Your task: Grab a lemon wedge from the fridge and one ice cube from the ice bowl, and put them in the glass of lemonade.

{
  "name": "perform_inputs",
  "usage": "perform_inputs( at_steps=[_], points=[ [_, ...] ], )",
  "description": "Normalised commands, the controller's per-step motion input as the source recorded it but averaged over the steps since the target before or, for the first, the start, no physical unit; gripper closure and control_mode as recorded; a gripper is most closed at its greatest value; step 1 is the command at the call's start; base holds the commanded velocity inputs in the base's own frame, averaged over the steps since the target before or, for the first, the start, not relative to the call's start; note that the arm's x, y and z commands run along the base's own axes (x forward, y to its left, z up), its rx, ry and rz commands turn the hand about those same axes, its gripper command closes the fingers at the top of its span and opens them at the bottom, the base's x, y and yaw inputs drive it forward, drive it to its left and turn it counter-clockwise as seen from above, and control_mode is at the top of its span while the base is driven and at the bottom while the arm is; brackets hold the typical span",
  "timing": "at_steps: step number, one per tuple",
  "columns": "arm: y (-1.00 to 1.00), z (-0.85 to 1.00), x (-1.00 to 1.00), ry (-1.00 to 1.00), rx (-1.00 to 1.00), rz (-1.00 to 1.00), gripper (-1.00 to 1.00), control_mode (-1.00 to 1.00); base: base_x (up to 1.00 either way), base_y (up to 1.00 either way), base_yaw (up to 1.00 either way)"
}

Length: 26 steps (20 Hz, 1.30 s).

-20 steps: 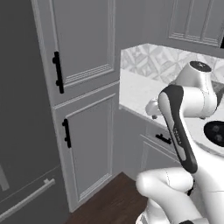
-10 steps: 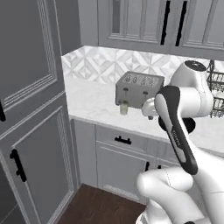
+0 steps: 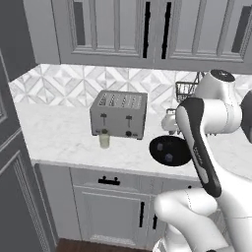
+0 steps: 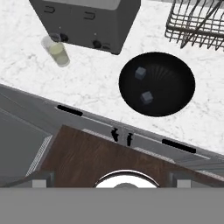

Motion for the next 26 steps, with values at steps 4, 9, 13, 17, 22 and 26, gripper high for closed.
perform_inputs(
  at_steps=[4, 9, 13, 17, 22, 26],
  points=[
    [0.00, 0.00, 0.00, 0.00, 0.00, 0.00, -1.00, 1.00, 0.46, -0.05, -0.41],
    [0.00, 0.00, 0.00, 0.00, 0.00, 0.00, -1.00, 1.00, 0.54, 0.38, -0.30],
    [0.00, 0.00, 0.00, 0.00, 0.00, 0.00, -1.00, 1.00, 0.65, 0.25, -0.13],
    [0.00, 0.00, 0.00, 0.00, 0.00, 0.00, -1.00, 1.00, 0.76, 0.11, -0.07],
    [0.00, -0.13, 0.06, 0.07, 0.00, 0.00, -1.00, -1.00, 0.42, 0.00, -0.01],
    [-0.09, -0.77, 0.32, 0.31, 0.00, 0.00, -1.00, -1.00, 0.00, 0.00, 0.00]
  ],
)
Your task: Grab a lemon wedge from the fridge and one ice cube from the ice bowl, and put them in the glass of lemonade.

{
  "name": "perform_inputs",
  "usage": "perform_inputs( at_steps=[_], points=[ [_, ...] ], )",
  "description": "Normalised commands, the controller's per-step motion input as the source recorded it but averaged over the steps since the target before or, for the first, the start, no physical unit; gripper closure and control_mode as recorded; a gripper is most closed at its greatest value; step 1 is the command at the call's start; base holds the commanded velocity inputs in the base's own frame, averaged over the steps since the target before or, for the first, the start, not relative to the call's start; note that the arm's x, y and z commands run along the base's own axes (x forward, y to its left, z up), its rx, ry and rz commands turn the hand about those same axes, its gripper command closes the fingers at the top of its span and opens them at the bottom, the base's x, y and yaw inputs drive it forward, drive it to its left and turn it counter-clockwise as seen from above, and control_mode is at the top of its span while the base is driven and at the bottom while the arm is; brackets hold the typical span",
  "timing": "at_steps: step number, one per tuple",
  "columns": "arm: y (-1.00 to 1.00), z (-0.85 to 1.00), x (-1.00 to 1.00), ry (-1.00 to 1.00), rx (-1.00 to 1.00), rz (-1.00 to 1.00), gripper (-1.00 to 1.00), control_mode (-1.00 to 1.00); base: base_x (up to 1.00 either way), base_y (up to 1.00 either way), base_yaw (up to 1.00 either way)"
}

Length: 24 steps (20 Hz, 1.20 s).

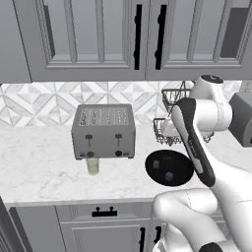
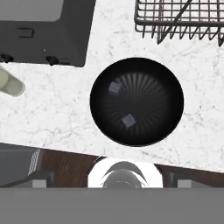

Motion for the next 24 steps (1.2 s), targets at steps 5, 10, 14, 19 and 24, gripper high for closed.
perform_inputs(
  at_steps=[5, 10, 14, 19, 24],
  points=[
    [-0.09, -0.65, 0.31, 0.29, 0.00, 0.00, -1.00, -1.00, 0.00, 0.00, 0.00],
    [-0.25, -0.40, 0.07, 0.48, 0.07, 0.08, -1.00, -1.00, 0.00, 0.00, 0.00],
    [0.00, -0.14, 0.21, 0.32, 0.00, 0.15, -1.00, -1.00, 0.00, 0.00, 0.00],
    [-0.13, -0.44, 0.32, 0.26, 0.00, 0.15, -1.00, -1.00, 0.00, 0.00, 0.00],
    [-0.01, -0.99, 0.47, 0.02, 0.00, 0.15, -1.00, -1.00, 0.00, 0.00, 0.00]
  ],
)
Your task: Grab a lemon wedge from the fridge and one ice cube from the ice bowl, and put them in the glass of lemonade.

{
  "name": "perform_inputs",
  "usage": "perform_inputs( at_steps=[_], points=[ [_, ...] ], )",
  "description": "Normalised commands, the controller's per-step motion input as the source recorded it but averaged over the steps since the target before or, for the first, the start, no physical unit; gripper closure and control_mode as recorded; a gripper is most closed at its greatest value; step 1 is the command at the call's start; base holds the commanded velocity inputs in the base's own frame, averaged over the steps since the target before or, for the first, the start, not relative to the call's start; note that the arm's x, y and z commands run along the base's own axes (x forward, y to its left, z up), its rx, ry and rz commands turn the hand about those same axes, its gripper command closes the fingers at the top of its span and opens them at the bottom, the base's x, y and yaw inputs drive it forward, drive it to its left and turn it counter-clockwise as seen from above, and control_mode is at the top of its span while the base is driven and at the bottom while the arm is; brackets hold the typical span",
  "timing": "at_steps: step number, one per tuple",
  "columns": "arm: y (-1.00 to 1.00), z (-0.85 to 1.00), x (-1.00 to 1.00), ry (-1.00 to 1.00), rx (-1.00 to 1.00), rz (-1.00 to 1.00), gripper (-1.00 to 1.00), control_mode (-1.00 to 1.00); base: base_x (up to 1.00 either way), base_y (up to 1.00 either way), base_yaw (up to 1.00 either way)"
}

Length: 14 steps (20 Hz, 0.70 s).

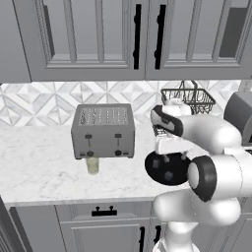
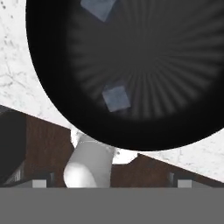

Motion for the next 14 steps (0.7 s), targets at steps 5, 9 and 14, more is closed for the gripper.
perform_inputs(
  at_steps=[5, 9, 14],
  points=[
    [0.02, -0.64, 0.11, -0.19, 0.04, 0.21, -1.00, -1.00, 0.00, 0.00, 0.00],
    [0.04, -0.25, 0.00, -0.19, 0.07, 0.19, -1.00, -1.00, 0.00, 0.00, 0.00],
    [0.04, -0.27, 0.00, -0.06, 0.06, 0.17, -1.00, -1.00, 0.00, 0.00, 0.00]
  ],
)
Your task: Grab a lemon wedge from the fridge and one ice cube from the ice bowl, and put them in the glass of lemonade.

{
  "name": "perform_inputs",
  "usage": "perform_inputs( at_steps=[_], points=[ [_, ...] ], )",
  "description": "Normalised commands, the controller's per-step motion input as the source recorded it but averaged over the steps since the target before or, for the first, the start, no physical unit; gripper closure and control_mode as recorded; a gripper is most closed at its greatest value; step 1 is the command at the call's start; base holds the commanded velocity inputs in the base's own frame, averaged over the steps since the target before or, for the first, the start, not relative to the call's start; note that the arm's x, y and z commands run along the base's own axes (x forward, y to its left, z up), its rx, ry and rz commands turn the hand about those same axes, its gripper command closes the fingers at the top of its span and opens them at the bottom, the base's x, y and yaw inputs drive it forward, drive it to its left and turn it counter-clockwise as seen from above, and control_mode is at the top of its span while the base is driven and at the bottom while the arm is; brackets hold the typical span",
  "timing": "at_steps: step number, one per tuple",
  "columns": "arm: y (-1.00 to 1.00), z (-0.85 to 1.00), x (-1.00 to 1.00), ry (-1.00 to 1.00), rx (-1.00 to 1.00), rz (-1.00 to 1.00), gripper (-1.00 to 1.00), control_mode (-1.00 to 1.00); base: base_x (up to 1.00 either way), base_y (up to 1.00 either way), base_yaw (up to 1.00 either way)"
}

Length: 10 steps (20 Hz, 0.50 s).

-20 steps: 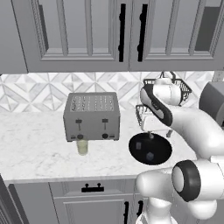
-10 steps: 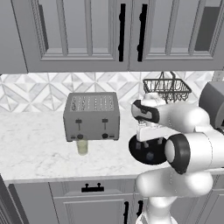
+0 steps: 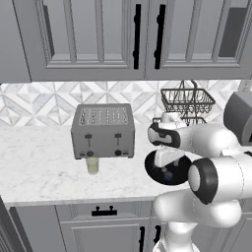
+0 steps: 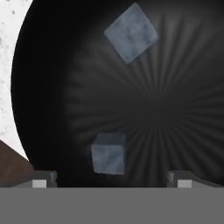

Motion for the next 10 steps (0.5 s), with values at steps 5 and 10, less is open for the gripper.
perform_inputs(
  at_steps=[5, 10],
  points=[
    [0.04, -0.30, 0.00, -0.05, 0.04, 0.17, -1.00, -1.00, 0.00, 0.00, 0.00],
    [0.00, -0.10, 0.10, 0.00, 0.00, 0.06, -1.00, -1.00, 0.00, 0.00, 0.00]
  ],
)
